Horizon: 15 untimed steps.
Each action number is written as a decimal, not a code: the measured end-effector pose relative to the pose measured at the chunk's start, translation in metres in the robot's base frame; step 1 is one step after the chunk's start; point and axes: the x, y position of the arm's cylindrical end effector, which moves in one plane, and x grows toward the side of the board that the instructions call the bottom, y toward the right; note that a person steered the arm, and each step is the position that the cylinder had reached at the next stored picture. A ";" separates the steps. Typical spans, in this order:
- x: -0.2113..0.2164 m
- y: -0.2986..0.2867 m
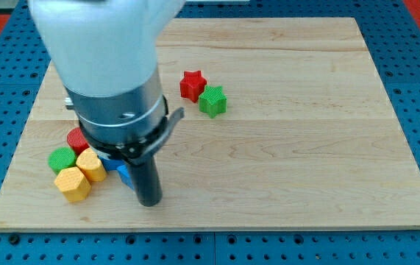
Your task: Locate the green star at the bottom center of the board
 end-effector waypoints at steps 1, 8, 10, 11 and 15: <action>-0.013 -0.017; -0.248 0.168; -0.279 -0.023; -0.223 -0.032; -0.185 0.053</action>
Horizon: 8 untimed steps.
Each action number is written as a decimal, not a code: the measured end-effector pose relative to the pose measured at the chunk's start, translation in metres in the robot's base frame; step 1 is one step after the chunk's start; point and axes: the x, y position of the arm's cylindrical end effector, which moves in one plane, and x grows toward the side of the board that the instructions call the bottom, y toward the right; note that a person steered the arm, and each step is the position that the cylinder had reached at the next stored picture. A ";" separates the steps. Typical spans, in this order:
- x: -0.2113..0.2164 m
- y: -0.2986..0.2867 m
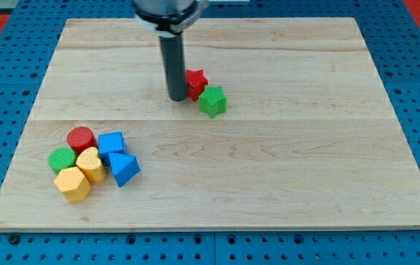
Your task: Locate the green star at the bottom center of the board
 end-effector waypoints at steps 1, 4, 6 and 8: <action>0.000 0.047; 0.044 0.112; 0.092 0.134; 0.145 0.101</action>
